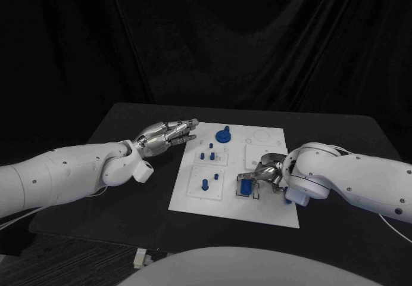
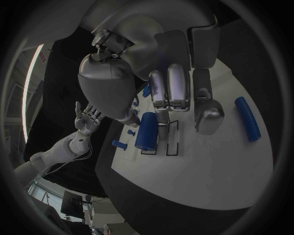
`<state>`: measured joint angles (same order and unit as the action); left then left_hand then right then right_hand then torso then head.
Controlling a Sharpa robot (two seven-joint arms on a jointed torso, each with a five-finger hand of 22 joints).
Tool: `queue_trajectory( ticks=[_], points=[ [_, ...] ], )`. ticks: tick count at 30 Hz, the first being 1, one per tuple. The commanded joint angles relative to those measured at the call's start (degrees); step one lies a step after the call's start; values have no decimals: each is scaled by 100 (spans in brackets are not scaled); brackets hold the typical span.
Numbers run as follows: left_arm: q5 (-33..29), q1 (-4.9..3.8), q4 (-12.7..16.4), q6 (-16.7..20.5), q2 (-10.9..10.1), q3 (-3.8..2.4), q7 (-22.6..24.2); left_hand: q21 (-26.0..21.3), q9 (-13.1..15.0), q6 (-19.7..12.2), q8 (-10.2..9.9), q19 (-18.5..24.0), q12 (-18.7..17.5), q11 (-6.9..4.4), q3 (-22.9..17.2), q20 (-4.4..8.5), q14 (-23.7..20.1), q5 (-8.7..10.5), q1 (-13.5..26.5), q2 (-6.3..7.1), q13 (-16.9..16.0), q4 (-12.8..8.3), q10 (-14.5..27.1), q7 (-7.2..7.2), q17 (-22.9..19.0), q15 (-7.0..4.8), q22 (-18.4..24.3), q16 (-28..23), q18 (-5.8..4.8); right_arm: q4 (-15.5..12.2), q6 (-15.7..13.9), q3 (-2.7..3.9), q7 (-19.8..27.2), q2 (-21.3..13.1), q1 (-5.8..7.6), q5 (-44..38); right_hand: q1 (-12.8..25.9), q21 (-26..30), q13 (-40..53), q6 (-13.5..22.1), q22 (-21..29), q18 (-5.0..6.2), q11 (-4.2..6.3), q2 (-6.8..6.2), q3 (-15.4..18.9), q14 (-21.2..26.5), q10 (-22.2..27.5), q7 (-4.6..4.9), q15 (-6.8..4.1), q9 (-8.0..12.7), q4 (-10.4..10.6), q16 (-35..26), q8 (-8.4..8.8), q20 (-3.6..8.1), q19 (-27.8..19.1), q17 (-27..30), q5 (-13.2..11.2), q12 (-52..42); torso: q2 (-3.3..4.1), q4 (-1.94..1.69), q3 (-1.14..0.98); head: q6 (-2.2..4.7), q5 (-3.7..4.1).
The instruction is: Assemble the parts on the task board
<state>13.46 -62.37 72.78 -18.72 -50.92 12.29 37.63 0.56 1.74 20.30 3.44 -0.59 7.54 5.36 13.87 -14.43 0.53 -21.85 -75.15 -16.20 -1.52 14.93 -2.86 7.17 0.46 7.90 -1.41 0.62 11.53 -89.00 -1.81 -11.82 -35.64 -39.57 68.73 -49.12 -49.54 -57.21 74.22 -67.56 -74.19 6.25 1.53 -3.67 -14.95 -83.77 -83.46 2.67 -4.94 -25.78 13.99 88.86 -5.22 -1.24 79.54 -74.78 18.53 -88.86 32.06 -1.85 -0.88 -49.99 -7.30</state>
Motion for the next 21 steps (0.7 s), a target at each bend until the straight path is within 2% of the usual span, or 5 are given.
queue_trajectory(
  ticks=[1, 11, 18, 19, 21],
  points=[
    [-30, 11, 1, -90, 6, -6, 40, 36, 79, 55, 84, -51, 87, 50, -164, -9, 29, -100, -144, -2, 2, 6, 20, 1, -7, 45, -86, 4, -133, 0, 40, 1, -76, 8, -19, -36, 74, 87, 1578, 23, -737, -4, 32, -47, -56, -623, -654, -33, -13, -60, 47, 114, -78, -12, 31, -1522, -113, -114, 1, -4, 0, -1, -2],
    [-30, 15, -11, -110, 13, -6, 20, 37, 79, 53, 84, -52, 88, 53, -167, -13, 29, -103, -148, -2, 2, 3, 20, 3, -6, 49, -88, 5, -134, 10, 115, 1, -83, 19, -21, -36, 195, 114, 1578, 35, -736, -2, 24, -118, 54, -623, -654, -26, -8, -57, 127, 114, -69, -18, 34, -1522, -324, -114, -1, -1, 0, -1, -7],
    [-30, 17, -16, -118, 15, -6, 5, 37, 79, 53, 84, -52, 88, 53, -167, -13, 29, -103, -148, -2, 2, 3, 20, 3, -6, 49, -88, 5, -134, 13, 115, 1, -83, 18, -21, -37, 224, 136, 1578, 34, -738, -1, 21, -196, 183, -623, -654, -24, -6, -57, 176, 114, -67, -21, 42, -1522, -806, -114, -1, -2, 0, -1, -7],
    [-30, 17, -17, -119, 16, -6, 4, 37, 79, 53, 84, -52, 88, 53, -167, -13, 29, -103, -148, -2, 2, 3, 20, 3, -6, 49, -88, 5, -134, 13, 112, 1, -82, 17, -21, -37, 248, 136, 1578, 31, -740, -2, 21, -216, 232, -623, -654, -24, -6, -57, 213, 114, -67, -21, 46, -1522, -947, -114, -1, -2, 0, -1, -7],
    [-30, 18, -18, -122, 18, -6, 1, 37, 79, 53, 84, -52, 88, 53, -167, -13, 29, -103, -148, -2, 2, 3, 20, 3, -6, 49, -88, 5, -134, 12, 94, 1, -79, 11, -22, -37, 264, 138, 1578, 30, -741, -2, 22, -224, 259, -623, -654, -23, -5, -58, 229, 114, -68, -21, 48, -1522, -1014, -114, -1, -1, 0, -1, -6]
  ],
)
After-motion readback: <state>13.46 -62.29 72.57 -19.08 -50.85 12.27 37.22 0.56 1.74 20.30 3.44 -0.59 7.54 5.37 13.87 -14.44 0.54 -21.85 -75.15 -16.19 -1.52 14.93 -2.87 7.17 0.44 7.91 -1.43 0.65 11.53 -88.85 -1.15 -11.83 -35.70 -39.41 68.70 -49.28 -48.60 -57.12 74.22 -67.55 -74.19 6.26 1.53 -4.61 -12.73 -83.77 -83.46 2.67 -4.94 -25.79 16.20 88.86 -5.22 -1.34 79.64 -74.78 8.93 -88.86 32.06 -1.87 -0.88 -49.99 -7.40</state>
